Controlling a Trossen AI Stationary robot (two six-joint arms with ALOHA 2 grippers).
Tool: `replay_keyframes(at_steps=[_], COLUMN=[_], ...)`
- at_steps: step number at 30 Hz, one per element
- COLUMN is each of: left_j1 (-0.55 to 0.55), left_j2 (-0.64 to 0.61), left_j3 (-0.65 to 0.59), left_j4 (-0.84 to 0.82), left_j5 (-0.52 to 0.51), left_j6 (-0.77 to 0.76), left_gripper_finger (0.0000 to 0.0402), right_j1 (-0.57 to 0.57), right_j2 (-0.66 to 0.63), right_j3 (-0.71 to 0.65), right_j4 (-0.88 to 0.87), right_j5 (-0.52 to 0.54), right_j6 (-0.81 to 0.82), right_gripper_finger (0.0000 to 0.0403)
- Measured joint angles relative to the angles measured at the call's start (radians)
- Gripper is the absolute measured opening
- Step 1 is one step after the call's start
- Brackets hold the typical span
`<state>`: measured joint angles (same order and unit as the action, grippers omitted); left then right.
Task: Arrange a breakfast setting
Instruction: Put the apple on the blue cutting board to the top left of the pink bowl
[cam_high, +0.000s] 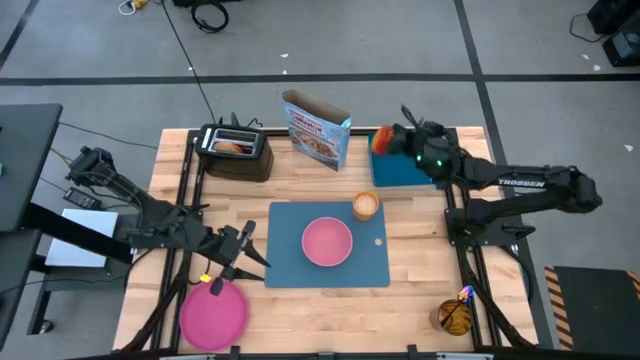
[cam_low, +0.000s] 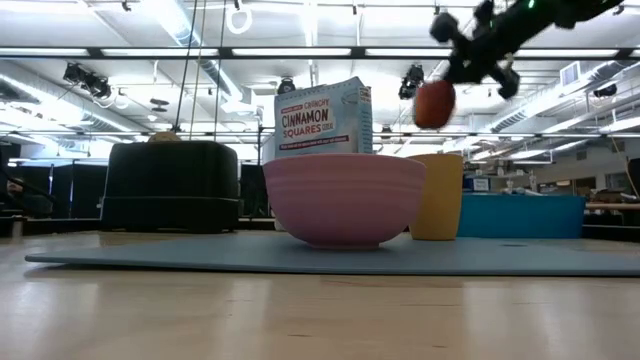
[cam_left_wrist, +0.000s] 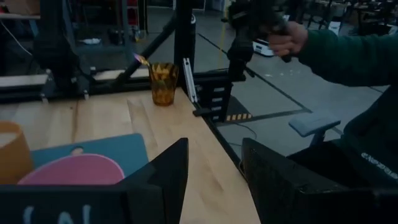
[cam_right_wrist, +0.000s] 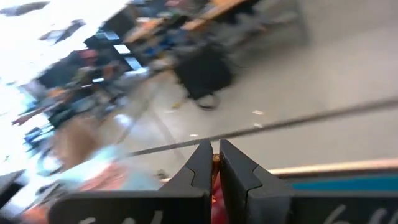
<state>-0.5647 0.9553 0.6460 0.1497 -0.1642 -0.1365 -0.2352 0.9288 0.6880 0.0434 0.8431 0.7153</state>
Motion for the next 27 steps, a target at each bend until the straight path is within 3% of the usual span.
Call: replay_keyframes(at_steps=[6,12,19,27], left_j1=[0.022,0.079,0.058,-0.024], left_j2=[-0.009,-0.013,-0.086,-0.173], left_j3=[0.0,0.002,0.07,0.076], left_j4=[0.0,-0.045,-0.344,-0.437], left_j5=[-0.001,-0.016,-0.016,-0.015], left_j6=[0.047,0.081,0.012,-0.014], left_gripper_finger=[0.0157,0.0157,0.0157,0.0157], right_j1=[0.244,0.403,0.455,0.433], right_j2=[0.084,0.275,0.557,0.815], right_j3=[0.046,0.116,0.22,0.394], right_j4=[0.187,0.385,0.506,0.523], right_j5=[0.112,0.117,0.057,-0.033], right_j6=[-0.253,-0.384,-0.405,-0.463], right_gripper_finger=[0.0018,0.0018,0.0018,0.0019])
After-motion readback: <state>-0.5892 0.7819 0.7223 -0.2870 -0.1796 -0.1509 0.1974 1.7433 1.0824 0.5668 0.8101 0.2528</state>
